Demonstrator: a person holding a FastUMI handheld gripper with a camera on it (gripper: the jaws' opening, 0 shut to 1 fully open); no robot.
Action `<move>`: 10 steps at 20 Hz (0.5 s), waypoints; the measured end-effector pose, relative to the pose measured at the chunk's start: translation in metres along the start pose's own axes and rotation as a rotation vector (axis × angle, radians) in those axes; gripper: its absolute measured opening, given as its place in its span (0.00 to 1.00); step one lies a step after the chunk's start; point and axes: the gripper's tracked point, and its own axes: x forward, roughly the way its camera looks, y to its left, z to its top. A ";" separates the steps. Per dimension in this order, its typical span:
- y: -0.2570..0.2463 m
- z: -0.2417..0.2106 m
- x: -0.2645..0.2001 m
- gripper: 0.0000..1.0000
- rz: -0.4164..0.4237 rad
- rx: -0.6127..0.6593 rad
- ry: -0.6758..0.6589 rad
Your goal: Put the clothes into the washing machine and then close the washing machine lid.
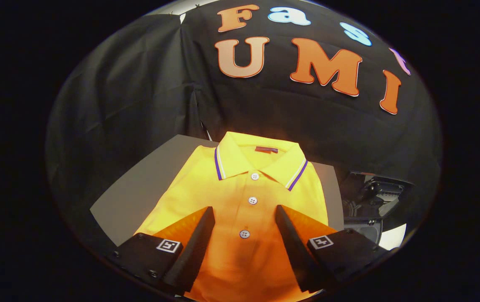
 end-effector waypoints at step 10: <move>-0.008 -0.006 0.001 0.28 0.021 -0.173 -0.035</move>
